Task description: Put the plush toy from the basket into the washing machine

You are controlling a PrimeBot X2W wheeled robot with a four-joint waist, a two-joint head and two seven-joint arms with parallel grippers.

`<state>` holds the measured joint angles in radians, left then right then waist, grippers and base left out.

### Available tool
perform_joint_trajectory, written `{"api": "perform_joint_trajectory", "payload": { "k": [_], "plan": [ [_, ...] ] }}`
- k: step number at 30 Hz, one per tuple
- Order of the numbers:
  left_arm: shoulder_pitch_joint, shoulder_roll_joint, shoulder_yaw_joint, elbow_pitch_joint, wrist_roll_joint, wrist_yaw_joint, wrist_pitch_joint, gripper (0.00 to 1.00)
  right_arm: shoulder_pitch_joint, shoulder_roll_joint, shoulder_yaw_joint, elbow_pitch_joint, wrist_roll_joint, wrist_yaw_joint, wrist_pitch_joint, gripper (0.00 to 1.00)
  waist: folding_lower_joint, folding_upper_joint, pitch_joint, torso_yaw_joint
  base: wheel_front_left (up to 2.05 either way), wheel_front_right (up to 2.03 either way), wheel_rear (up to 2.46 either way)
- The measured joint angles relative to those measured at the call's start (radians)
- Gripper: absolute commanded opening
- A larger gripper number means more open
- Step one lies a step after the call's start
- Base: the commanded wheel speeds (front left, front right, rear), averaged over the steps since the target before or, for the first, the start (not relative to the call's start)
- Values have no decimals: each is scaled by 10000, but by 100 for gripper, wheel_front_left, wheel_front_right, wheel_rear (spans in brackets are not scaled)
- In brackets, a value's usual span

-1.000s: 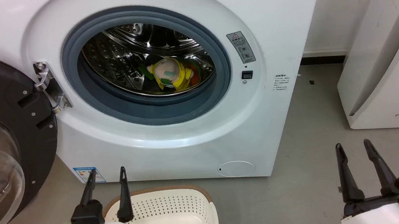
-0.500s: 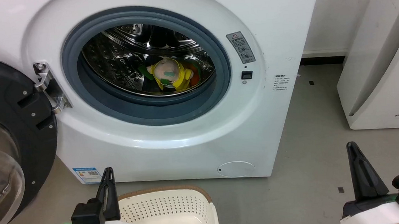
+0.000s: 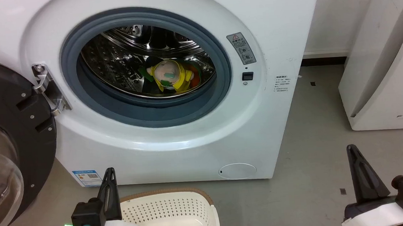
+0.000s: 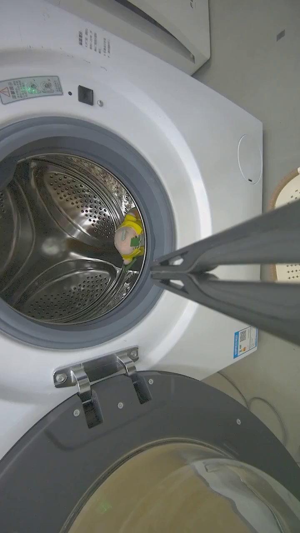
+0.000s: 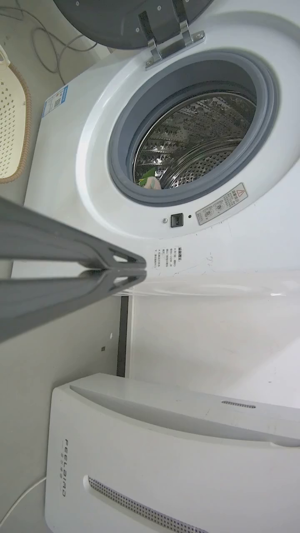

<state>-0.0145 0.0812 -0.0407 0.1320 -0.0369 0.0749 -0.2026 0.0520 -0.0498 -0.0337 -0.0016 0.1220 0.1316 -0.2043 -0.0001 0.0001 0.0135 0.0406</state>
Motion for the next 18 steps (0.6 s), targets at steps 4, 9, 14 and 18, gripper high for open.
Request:
{"api": "perform_joint_trajectory", "payload": {
  "k": [4,9,14,18],
  "plan": [
    [0,-13,19,-42,2,-73,73,0,-6,0,19,0,-25,0,82,0,0,0,-6,-17,0,0,0],
    [0,-21,36,-109,4,-77,178,0,-12,0,36,0,-176,0,188,0,0,0,-12,-37,0,0,0],
    [0,-36,63,-190,12,-96,307,0,-17,0,52,0,-245,0,313,0,1,0,-20,-61,0,0,0],
    [0,-48,86,-255,75,-167,401,0,-21,0,63,0,-274,0,414,0,1,0,-27,-82,0,0,0]
  ]
}}
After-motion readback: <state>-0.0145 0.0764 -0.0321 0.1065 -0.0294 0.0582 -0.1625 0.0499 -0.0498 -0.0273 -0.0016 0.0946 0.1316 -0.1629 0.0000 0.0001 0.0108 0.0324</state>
